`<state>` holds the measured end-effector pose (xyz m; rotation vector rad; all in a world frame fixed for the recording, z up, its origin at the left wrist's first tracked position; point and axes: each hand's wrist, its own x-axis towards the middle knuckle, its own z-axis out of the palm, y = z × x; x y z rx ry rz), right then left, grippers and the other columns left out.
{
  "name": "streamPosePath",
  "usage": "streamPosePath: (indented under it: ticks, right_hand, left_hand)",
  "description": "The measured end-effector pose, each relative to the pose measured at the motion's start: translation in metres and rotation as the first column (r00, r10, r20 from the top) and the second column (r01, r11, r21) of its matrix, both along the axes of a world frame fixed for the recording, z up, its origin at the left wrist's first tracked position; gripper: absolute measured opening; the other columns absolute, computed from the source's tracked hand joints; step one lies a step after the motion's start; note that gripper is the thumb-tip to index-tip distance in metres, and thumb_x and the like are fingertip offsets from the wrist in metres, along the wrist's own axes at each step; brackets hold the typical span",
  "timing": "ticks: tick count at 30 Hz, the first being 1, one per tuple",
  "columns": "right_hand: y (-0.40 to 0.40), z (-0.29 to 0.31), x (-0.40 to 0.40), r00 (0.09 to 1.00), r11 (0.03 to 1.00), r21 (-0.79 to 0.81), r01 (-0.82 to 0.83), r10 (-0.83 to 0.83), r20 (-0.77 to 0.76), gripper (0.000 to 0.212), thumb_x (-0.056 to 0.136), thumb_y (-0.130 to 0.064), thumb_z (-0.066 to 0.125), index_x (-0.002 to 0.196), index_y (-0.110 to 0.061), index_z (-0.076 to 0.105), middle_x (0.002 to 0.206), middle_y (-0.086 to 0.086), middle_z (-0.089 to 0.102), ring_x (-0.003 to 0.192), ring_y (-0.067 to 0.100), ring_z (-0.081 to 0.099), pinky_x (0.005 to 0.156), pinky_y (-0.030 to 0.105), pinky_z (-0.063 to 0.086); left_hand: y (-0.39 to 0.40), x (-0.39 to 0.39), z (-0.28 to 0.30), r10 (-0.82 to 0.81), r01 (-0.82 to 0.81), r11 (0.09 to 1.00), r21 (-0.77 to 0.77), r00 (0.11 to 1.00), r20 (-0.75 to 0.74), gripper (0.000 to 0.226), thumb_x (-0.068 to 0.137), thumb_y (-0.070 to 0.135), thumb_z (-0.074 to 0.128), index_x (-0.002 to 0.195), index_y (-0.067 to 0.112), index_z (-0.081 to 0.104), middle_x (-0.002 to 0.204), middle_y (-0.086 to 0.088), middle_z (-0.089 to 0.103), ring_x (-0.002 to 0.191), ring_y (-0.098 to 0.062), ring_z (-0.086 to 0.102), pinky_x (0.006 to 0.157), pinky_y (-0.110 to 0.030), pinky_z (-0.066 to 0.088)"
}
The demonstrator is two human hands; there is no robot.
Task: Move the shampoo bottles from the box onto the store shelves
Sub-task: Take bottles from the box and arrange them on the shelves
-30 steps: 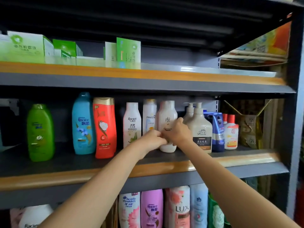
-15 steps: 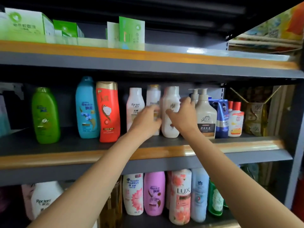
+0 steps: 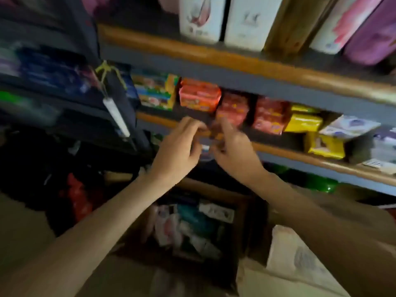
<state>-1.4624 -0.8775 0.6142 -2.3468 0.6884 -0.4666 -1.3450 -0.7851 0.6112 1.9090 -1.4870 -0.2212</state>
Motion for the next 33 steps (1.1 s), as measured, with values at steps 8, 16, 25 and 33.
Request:
streamPosePath:
  ticks: [8, 16, 25, 33]
  right_hand:
    - [0.079, -0.237, 0.019, 0.733, 0.909, 0.394, 0.133, 0.178, -0.657, 0.016, 0.092, -0.014, 0.050, 0.103, -0.006, 0.057, 0.095, 0.010, 0.060, 0.097, 0.028, 0.061, 0.074, 0.032, 0.047]
    - [0.118, -0.371, 0.033, 0.506, 0.836, 0.473, 0.280, 0.290, -0.812, 0.037, 0.094, -0.028, 0.052, 0.062, -0.013, 0.041, 0.064, 0.002, 0.039, 0.058, 0.013, 0.041, 0.051, 0.025, 0.031]
    - [0.213, -0.471, 0.091, 0.578, 0.701, 0.492, 0.516, 0.139, -0.804, 0.047, 0.088, -0.027, 0.059, 0.130, -0.011, 0.044, 0.124, 0.009, 0.054, 0.109, 0.026, 0.054, 0.081, 0.031, 0.040]
    - [0.193, -0.450, 0.088, 0.560, 0.631, 0.533, 0.564, 0.183, -0.808, 0.082, 0.073, -0.056, 0.067, 0.136, -0.014, 0.034, 0.125, 0.005, 0.053, 0.111, 0.026, 0.053, 0.089, 0.034, 0.046]
  left_hand:
    - [0.113, 0.048, -0.214, 0.183, -0.068, 0.735, 0.675, 0.978, -0.101, 0.032, 0.091, 0.015, 0.053, 0.122, 0.017, 0.049, 0.118, -0.007, 0.056, 0.101, -0.022, 0.060, 0.086, -0.040, 0.051]
    - [0.136, 0.074, -0.301, 0.167, 0.037, 0.586, 0.809, 0.972, -0.165, 0.023, 0.094, 0.011, 0.048, 0.117, 0.011, 0.051, 0.115, -0.006, 0.057, 0.105, -0.020, 0.057, 0.080, -0.026, 0.043]
    - [0.142, 0.063, -0.372, 0.229, 0.103, 0.355, 0.929, 0.954, -0.193, 0.043, 0.094, 0.018, 0.048, 0.134, 0.008, 0.034, 0.119, -0.014, 0.055, 0.104, -0.027, 0.058, 0.080, -0.031, 0.049]
    - [0.139, 0.073, -0.384, 0.370, 0.129, 0.339, 0.932, 0.892, -0.258, 0.035, 0.094, 0.018, 0.040, 0.127, 0.007, 0.041, 0.093, -0.015, 0.063, 0.086, -0.026, 0.066, 0.066, -0.027, 0.047]
